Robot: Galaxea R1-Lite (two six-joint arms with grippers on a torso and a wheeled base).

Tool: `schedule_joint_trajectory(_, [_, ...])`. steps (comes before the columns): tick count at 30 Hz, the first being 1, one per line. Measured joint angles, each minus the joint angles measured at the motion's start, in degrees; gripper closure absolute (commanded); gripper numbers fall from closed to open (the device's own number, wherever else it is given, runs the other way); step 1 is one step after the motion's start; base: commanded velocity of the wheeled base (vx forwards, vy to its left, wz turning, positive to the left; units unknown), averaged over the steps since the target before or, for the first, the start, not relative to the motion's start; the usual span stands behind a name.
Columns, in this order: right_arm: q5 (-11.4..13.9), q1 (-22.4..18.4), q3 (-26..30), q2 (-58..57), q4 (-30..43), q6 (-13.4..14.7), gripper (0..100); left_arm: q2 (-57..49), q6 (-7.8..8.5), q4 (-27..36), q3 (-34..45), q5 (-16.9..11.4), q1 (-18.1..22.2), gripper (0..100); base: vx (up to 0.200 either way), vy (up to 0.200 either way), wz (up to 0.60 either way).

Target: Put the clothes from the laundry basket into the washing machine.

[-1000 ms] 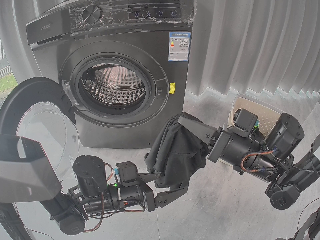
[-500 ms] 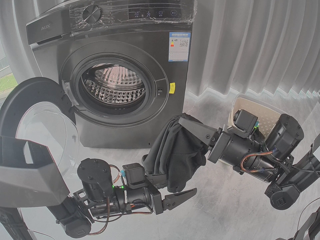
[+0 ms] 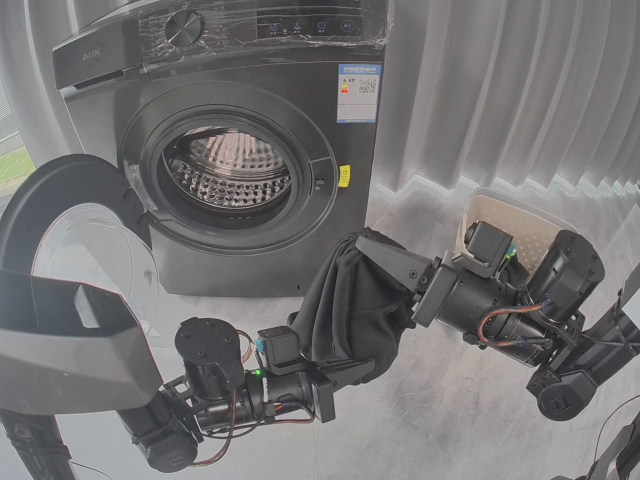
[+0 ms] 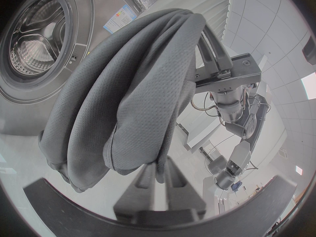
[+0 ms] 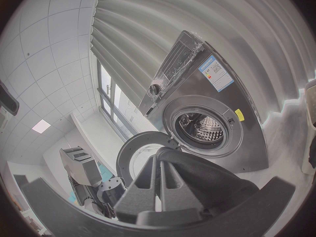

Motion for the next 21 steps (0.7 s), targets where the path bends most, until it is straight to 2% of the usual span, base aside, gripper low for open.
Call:
schedule_joint_trajectory(12, [-0.2, -1.5, 0.3, 0.0, -0.1, -0.1, 100, -0.7, 0.13, 0.0, -0.5, 0.0, 0.2, 100, 0.0, 0.0, 0.0])
schedule_joint_trajectory(21, [-0.1, -5.0, 1.6, 0.0, -0.1, -0.3, 100, -9.0, -0.09, 0.0, 4.0, -0.2, -0.4, 100, 0.0, 0.0, 0.0])
